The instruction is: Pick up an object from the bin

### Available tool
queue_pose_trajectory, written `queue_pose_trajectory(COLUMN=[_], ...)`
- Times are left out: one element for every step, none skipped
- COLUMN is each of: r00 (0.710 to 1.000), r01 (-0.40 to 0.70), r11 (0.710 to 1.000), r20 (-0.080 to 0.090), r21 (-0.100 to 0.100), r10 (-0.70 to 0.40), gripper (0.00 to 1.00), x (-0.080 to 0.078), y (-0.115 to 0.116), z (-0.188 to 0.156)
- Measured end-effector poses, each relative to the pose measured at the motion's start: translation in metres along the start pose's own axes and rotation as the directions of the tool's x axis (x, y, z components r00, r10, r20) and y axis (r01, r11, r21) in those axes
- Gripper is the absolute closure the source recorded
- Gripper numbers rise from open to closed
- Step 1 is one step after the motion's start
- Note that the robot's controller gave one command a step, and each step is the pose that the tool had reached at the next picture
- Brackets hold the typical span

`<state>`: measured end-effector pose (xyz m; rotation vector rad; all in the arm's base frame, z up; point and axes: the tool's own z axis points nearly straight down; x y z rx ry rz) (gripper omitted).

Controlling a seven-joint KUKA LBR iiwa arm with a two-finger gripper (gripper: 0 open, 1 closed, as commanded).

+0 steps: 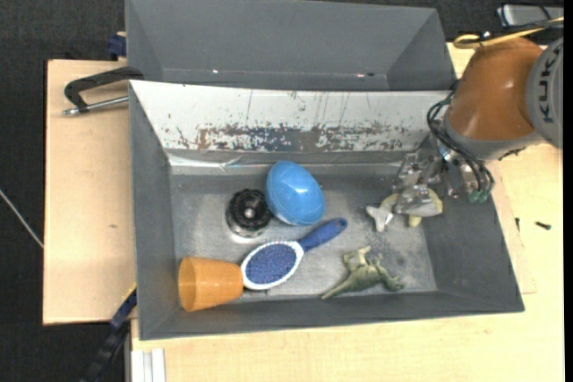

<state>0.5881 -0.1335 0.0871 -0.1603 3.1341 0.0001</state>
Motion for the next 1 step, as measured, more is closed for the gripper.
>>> queue_pose_trajectory(r00=[1.0], r01=[0.023], r11=[1.0], r20=[0.011], r21=[0.004], r10=[-0.023], gripper=[1.0], x=[-0.0009], y=[0.0156], z=[-0.1227])
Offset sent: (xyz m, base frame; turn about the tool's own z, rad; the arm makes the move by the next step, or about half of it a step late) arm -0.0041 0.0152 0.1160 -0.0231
